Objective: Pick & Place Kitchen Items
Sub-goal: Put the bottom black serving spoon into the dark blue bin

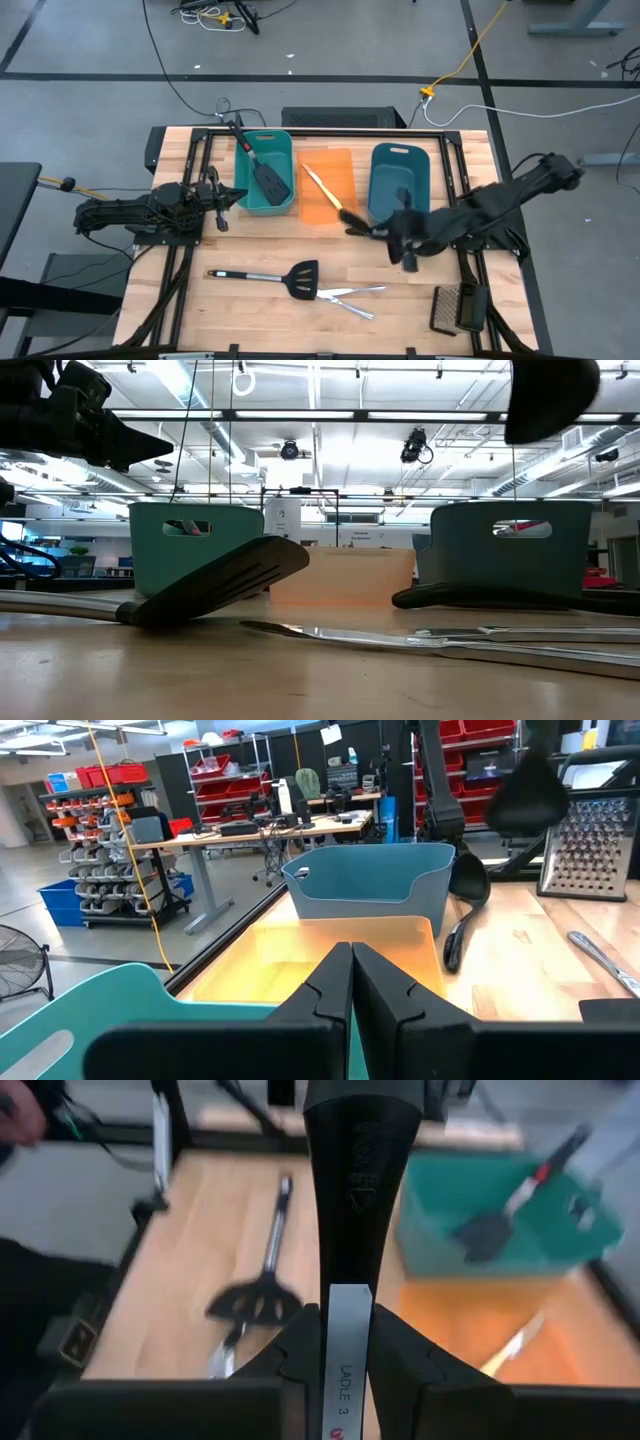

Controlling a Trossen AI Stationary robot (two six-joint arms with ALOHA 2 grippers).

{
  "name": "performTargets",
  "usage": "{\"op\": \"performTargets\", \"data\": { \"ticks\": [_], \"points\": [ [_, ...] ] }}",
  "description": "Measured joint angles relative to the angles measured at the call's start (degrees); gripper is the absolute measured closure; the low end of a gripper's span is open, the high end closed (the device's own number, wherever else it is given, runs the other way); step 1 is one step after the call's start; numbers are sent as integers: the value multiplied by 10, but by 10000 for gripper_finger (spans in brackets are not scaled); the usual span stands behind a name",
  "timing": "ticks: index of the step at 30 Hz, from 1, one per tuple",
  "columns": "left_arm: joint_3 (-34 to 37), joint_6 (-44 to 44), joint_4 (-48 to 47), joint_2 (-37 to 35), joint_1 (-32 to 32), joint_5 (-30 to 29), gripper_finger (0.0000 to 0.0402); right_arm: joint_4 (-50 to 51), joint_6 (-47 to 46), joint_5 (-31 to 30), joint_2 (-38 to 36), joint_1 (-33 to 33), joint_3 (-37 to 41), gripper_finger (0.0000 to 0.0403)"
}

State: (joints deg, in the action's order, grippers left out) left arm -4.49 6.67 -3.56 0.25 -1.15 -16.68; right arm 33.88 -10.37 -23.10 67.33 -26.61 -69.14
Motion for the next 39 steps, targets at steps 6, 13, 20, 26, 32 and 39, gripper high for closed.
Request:
{"op": "performTargets", "data": {
  "ticks": [6, 13, 20, 26, 32, 39],
  "points": [
    [0, 0, 0, 0, 0, -1, 387, -154, 56, 3, -146, 2, 134, 341],
    [0, -2, 0, 0, 0, -1, 387, -236, 27, -72, -339, 7, 317, 341],
    [0, 0, 0, 0, 0, -2, 387, -253, 11, -128, -523, 7, 433, 341],
    [0, 0, -1, 0, 0, -2, 387, -253, 12, -123, -585, 7, 475, 341],
    [0, 0, -1, 0, 0, -2, 387, -287, 60, -125, -553, 7, 424, 341],
    [0, -1, -1, 0, 0, -2, 387, -144, 48, -236, -395, 21, 240, 341]
  ]
}}
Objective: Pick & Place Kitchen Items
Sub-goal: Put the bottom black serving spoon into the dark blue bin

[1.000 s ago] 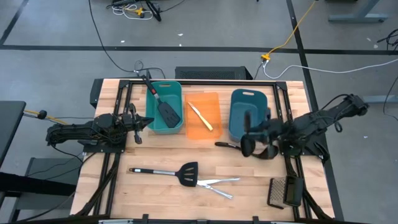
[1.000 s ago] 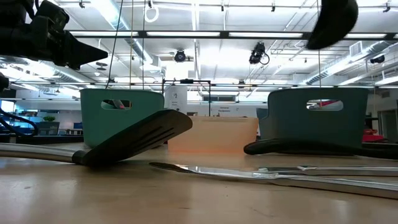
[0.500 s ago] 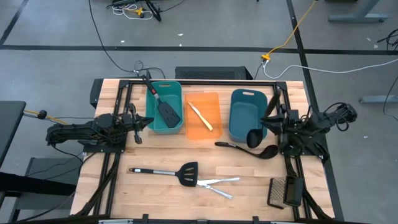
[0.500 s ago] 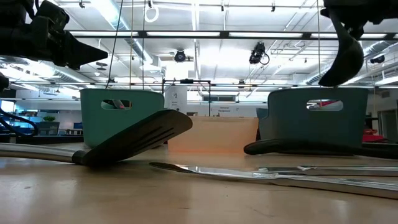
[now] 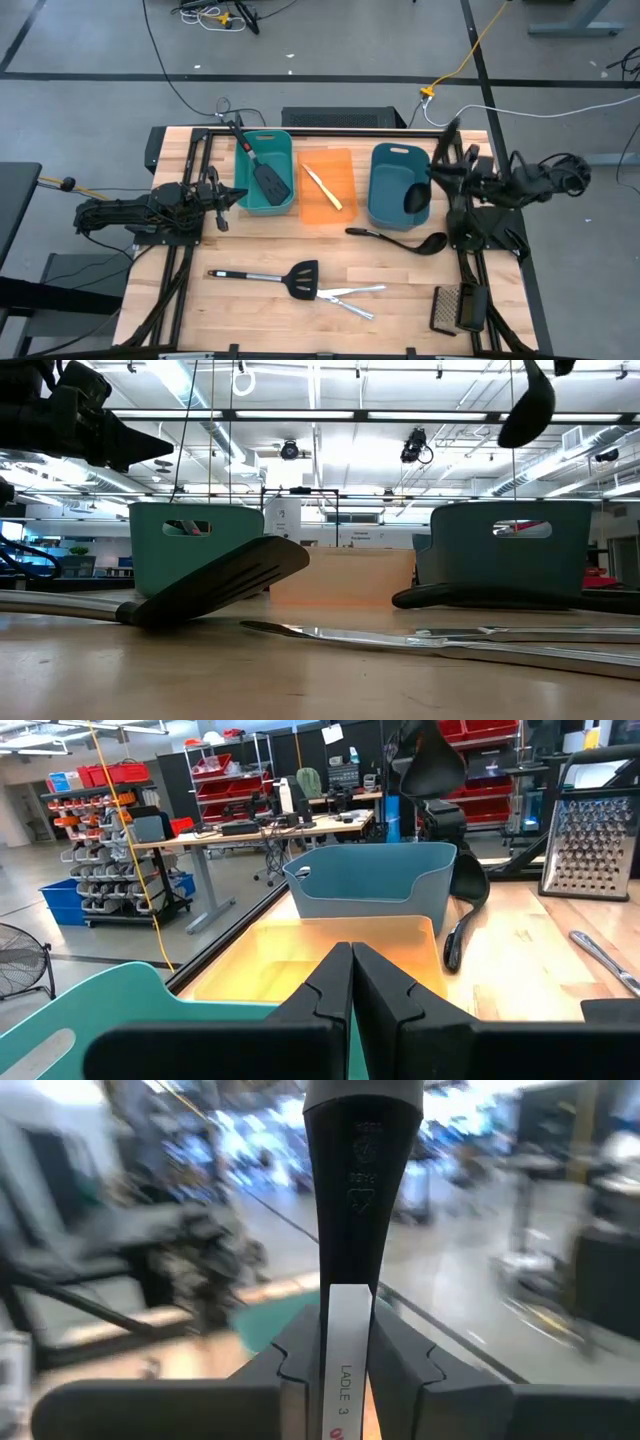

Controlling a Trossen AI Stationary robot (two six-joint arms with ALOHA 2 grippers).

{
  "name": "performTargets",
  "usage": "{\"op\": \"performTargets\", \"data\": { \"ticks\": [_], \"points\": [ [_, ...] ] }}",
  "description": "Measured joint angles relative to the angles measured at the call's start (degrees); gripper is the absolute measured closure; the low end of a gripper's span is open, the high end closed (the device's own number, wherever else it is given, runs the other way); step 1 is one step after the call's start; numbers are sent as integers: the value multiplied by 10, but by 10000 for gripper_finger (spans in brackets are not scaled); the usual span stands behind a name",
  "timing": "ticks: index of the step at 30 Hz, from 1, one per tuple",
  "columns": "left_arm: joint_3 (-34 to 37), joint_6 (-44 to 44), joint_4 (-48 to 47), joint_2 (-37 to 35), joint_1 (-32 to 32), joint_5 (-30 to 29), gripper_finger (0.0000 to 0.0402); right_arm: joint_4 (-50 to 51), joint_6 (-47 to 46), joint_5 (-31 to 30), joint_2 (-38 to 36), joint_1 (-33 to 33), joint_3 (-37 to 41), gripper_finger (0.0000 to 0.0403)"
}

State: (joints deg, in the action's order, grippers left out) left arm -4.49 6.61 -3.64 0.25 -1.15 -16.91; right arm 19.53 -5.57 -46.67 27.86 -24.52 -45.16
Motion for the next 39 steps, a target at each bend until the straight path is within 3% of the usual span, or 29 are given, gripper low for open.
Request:
{"op": "performTargets", "data": {
  "ticks": [5, 9, 13, 19, 22, 28, 39],
  "points": [
    [0, -3, 0, 0, 0, 0, 387, 200, -106, -16, 98, 72, -132, 341],
    [0, -3, 0, 0, 0, 0, 387, 253, -134, 29, 134, 156, -155, 341],
    [0, -4, 0, 0, 0, 0, 387, 231, -115, 92, 158, 238, -122, 341],
    [0, -3, -5, 0, 0, 0, 387, 88, -96, 240, 170, 352, -17, 341],
    [0, -1, -9, 0, 0, -1, 387, 75, -101, 285, 192, 401, 26, 341],
    [0, 1, -14, 0, 0, -5, 387, 64, -121, 323, 246, 462, 45, 341],
    [0, 7, -22, 0, 0, -17, 387, 57, -122, 337, 350, 500, 44, 341]
  ]
}}
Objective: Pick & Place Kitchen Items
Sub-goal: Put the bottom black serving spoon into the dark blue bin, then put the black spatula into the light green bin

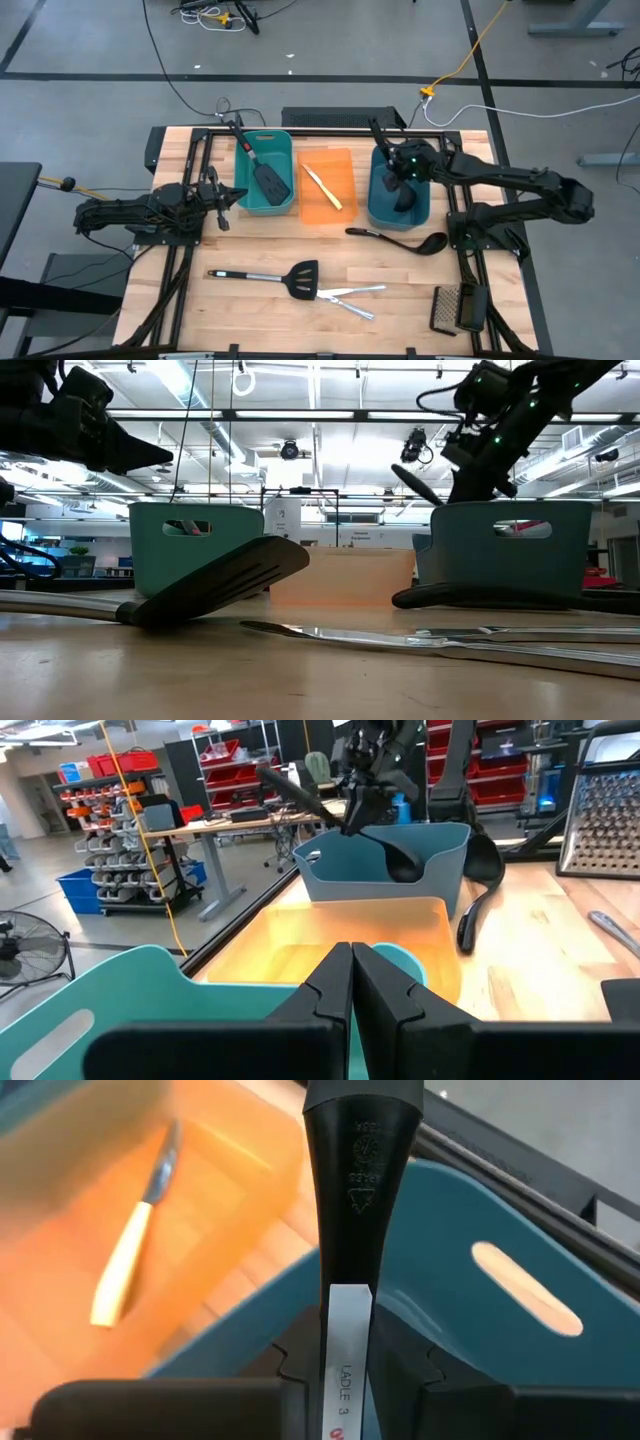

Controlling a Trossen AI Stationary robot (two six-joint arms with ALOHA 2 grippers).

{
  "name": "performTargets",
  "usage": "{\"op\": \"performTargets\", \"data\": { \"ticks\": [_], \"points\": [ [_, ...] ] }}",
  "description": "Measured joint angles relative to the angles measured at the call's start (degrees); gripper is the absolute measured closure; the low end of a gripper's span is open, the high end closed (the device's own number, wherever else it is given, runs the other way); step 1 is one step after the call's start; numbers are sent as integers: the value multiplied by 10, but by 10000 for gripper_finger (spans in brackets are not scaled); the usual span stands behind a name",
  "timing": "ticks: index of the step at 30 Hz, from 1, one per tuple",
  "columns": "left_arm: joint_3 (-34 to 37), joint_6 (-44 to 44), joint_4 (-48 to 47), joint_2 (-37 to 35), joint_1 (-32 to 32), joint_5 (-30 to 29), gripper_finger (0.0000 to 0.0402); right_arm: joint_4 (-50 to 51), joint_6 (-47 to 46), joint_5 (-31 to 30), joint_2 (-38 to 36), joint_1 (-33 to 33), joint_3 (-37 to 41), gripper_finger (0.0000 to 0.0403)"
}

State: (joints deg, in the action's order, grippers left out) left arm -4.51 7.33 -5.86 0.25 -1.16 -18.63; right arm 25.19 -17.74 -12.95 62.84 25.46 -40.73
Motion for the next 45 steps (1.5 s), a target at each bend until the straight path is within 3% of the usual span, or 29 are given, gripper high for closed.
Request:
{"op": "performTargets", "data": {
  "ticks": [14, 23, 30, 34, 39, 45],
  "points": [
    [0, 0, 1, 0, 0, 0, 387, -2, 2, 7, 59, 52, 0, 338],
    [0, 0, 1, 0, 0, 0, 387, -33, 2, 4, 62, 64, 0, 281],
    [0, 0, 0, 0, 0, 0, 387, -57, 15, 22, 53, 64, 0, 261],
    [0, 0, -2, 0, 0, 0, 387, -53, 32, 65, 19, 60, -14, 259],
    [0, 0, -2, 0, 0, 0, 387, -84, 73, 113, -76, 29, -26, 264],
    [0, 0, -3, 0, 0, 0, 387, -117, 147, 177, -223, -44, -27, 315]
  ]
}}
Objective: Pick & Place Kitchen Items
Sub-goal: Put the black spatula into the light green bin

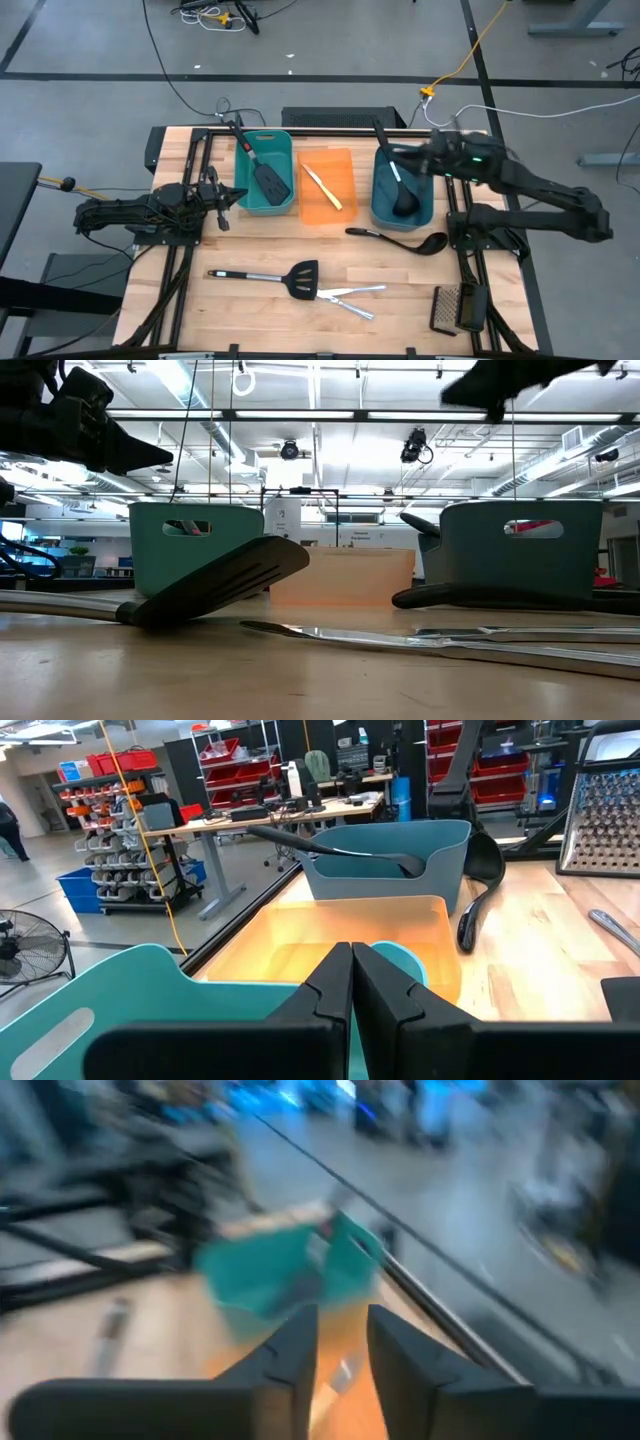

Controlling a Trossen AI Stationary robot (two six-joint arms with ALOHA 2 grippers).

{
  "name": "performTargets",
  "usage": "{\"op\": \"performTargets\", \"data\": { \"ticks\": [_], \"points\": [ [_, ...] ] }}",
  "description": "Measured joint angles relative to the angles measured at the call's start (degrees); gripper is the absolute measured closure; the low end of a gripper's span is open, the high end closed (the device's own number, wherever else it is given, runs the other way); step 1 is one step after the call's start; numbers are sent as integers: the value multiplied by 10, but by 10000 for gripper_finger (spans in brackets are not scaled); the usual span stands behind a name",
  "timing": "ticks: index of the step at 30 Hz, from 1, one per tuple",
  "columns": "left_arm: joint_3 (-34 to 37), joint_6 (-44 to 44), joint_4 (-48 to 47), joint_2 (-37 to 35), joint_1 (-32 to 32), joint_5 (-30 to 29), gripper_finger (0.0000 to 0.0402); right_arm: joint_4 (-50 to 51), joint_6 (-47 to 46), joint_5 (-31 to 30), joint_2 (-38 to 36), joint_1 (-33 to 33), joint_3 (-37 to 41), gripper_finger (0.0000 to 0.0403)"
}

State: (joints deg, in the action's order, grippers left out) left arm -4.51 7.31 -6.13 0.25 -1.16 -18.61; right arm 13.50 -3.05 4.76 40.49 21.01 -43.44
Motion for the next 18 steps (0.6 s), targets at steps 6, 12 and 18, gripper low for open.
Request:
{"op": "performTargets", "data": {
  "ticks": [6, 12, 18],
  "points": [
    [0, 0, 0, 0, 0, 0, 387, -53, 50, 124, -116, -67, 63, 395],
    [0, -1, 0, 0, 0, 0, 387, -99, 55, 103, -227, -79, 178, 397],
    [0, -12, 0, 0, 0, 0, 387, -125, 26, 113, -319, -64, 232, 399]
  ]
}}
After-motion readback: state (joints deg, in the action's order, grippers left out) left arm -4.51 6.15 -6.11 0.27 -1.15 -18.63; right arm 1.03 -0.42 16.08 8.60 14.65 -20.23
